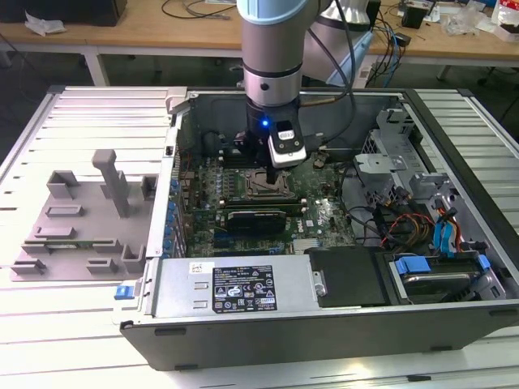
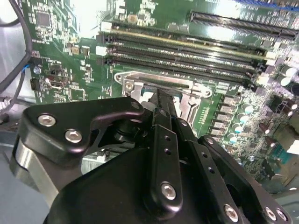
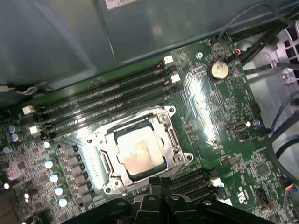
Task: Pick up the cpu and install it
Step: 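Install the second cpu locking lever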
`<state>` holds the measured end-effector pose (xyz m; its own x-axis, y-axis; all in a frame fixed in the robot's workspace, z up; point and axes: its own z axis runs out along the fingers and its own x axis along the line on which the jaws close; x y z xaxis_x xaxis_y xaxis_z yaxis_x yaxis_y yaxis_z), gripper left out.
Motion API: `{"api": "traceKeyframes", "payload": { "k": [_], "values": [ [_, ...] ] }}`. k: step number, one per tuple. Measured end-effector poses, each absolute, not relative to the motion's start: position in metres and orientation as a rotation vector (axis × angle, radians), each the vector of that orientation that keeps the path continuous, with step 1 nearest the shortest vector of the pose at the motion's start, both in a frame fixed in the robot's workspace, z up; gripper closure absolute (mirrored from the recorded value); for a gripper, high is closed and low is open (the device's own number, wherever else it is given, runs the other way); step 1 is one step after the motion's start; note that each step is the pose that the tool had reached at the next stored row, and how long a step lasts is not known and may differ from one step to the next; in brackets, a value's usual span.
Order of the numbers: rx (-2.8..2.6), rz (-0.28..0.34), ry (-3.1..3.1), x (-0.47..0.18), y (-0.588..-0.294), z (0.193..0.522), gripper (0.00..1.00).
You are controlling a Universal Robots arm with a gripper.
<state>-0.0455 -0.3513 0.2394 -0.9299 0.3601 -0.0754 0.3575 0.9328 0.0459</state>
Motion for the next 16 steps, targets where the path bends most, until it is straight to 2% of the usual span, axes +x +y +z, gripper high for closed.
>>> {"api": "traceKeyframes", "payload": {
  "k": [6,16],
  "values": [
    [0.551,0.043,3.008,-0.045,-0.367,0.239,0.89],
    [0.091,0.059,3.064,-0.045,-0.367,0.236,0.89]
  ]
}}
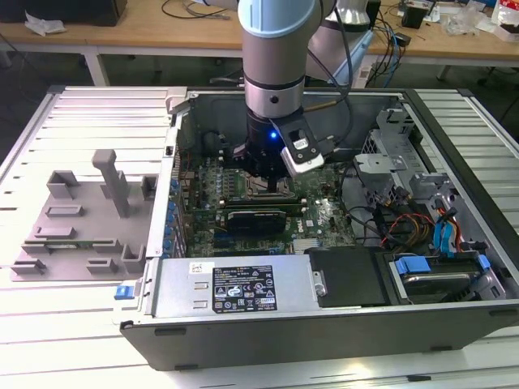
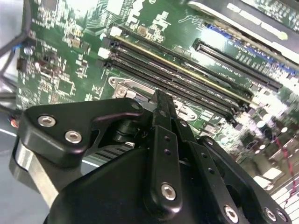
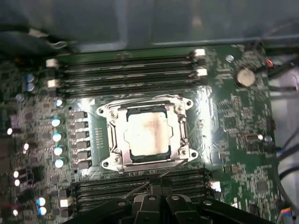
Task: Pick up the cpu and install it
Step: 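Install the second cpu locking lever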
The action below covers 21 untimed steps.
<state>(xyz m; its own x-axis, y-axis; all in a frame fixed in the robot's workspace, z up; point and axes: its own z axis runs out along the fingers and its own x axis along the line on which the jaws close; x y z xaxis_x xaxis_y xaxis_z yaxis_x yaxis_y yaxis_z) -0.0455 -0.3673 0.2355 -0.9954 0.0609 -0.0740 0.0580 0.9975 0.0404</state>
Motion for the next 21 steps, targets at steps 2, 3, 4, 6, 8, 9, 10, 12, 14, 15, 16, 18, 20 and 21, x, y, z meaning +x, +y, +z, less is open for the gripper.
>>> {"api": "traceKeyframes", "payload": {
  "k": [2,3,4,6,8,9,10,12,14,15,16,18,20,21],
  "values": [
    [0.024,0.061,3.067,-0.045,-0.367,0.235,0.89],
    [-0.006,0.062,3.067,-0.045,-0.367,0.235,0.89],
    [-0.031,0.063,3.067,-0.045,-0.367,0.235,0.89],
    [-0.032,0.063,3.067,-0.045,-0.367,0.235,0.89],
    [-0.032,0.063,3.067,-0.047,-0.367,0.235,0.89],
    [-0.032,0.063,3.067,-0.05,-0.367,0.235,0.89],
    [-0.032,0.063,3.067,-0.051,-0.367,0.235,0.89],
    [-0.033,0.063,3.067,-0.052,-0.367,0.235,0.89],
    [-0.035,0.063,3.067,-0.054,-0.367,0.234,0.89],
    [-0.041,0.063,3.067,-0.056,-0.367,0.232,0.89],
    [-0.044,0.063,3.067,-0.058,-0.367,0.231,0.89],
    [-0.046,0.064,3.067,-0.059,-0.367,0.229,0.89],
    [-0.048,0.064,3.067,-0.061,-0.367,0.228,0.89],
    [-0.048,0.064,3.067,-0.062,-0.367,0.227,0.89]
  ]
}}
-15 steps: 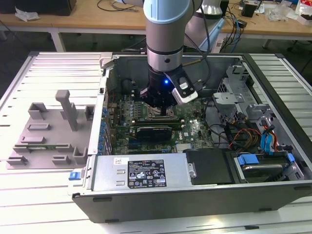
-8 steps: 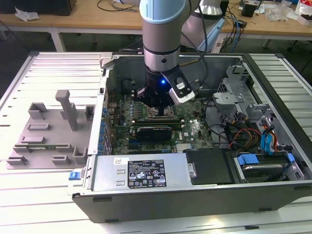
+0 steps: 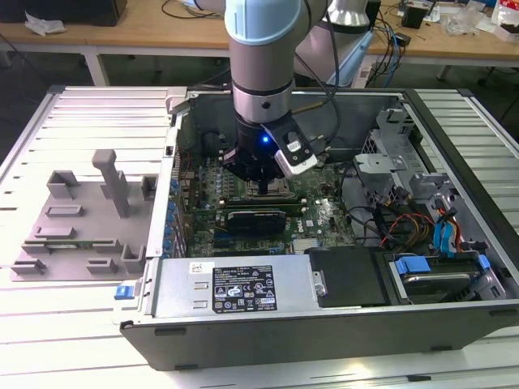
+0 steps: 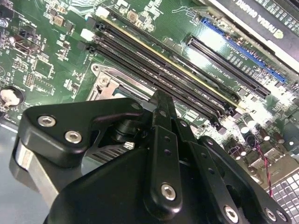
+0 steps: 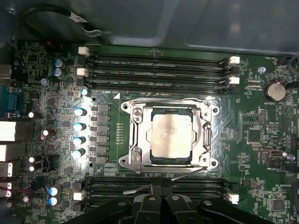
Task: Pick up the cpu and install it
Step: 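Install the second cpu locking lever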
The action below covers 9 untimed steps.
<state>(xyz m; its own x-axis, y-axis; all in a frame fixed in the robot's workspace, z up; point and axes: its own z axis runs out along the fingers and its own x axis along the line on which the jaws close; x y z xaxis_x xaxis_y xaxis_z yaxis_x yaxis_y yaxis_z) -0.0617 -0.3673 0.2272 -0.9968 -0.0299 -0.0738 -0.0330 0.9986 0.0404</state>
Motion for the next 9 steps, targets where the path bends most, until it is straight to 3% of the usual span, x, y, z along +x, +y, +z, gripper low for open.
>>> {"api": "traceKeyframes", "payload": {
  "k": [9],
  "values": [
    [-0.049,0.064,3.067,-0.0646,-0.3672,0.2193,0.89]
  ]
}}
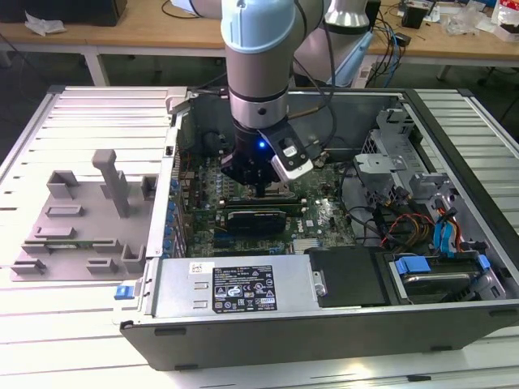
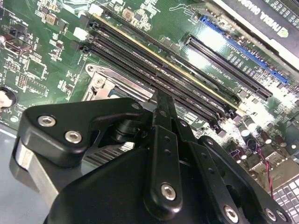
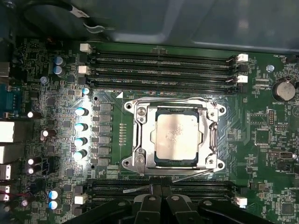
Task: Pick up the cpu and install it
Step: 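Install the second cpu locking lever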
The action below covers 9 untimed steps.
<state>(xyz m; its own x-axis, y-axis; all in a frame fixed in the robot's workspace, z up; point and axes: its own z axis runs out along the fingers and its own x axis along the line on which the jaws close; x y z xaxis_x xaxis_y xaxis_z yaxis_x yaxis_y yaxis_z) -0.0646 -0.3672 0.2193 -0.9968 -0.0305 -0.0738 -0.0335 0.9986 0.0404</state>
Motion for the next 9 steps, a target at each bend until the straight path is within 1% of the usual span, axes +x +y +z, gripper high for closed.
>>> {"api": "traceKeyframes", "payload": {
  "k": [6,9],
  "values": [
    [-0.055,0.073,3.067,-0.0663,-0.3671,0.2165,0.89],
    [-0.166,0.076,3.065,-0.0666,-0.3671,0.2161,0.89]
  ]
}}
